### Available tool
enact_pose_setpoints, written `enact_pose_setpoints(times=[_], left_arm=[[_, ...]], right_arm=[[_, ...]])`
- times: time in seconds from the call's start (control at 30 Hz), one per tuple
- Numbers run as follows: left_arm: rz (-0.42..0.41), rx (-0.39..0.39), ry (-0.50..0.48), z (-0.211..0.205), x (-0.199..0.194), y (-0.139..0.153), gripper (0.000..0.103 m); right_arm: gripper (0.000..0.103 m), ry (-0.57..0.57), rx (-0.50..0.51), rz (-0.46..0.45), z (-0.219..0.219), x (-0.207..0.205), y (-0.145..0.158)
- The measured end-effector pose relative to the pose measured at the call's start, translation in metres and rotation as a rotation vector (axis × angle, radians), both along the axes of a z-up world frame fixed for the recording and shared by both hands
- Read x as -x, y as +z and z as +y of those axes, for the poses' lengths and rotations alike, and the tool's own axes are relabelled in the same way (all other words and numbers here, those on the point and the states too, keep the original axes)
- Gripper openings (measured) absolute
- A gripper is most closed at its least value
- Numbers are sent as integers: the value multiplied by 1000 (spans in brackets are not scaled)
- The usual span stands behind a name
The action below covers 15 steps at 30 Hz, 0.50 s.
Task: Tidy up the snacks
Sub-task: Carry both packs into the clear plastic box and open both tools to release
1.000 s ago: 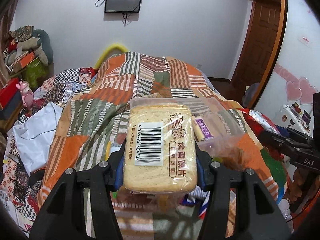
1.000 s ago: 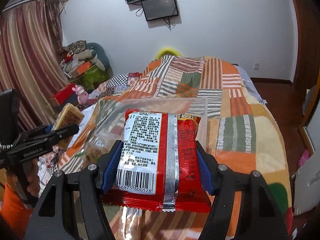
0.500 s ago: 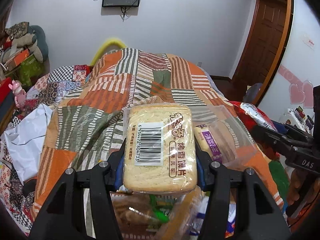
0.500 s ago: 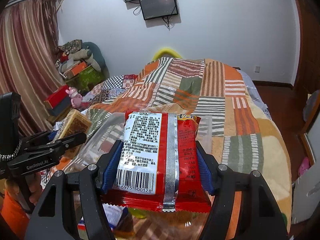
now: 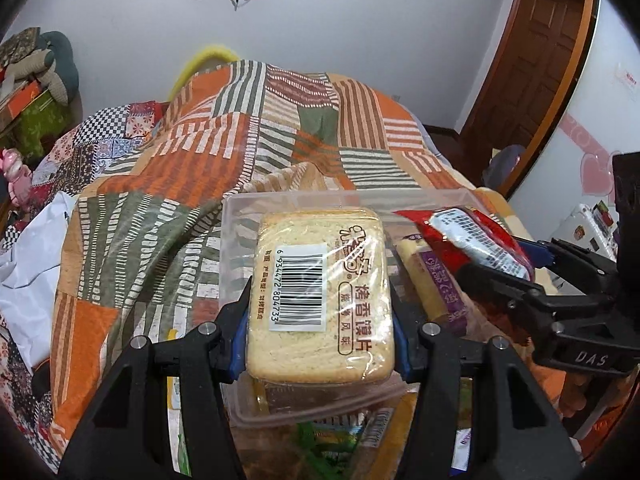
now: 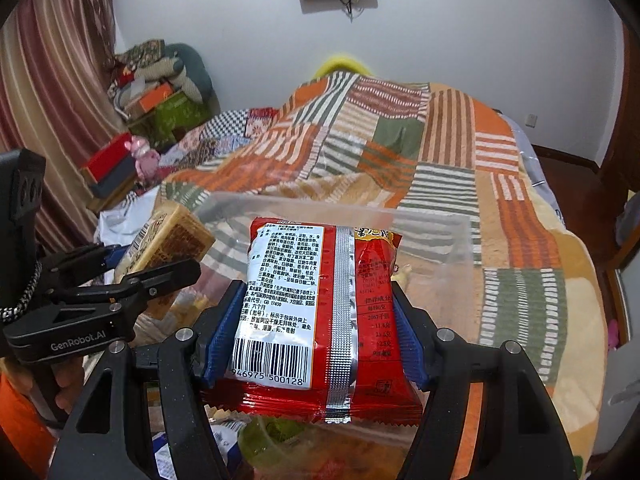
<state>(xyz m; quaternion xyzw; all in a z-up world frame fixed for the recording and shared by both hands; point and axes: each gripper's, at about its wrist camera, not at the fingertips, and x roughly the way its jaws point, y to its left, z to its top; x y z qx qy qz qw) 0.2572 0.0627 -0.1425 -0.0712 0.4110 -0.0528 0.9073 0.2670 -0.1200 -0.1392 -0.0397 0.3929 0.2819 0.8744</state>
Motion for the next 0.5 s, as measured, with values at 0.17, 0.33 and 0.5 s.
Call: enact_pose_setpoints(times=[0.17, 0.33, 0.5], left_arm=[[29, 6, -4, 1, -7, -9, 55], [54, 22, -2, 4, -10, -15, 55], [9, 16, 3, 3, -2, -4, 55]], right_arm=[[65, 20, 16, 47, 5, -10, -11], [66, 27, 16, 93, 6, -12, -20], [66, 14, 4, 87, 3, -9, -15]])
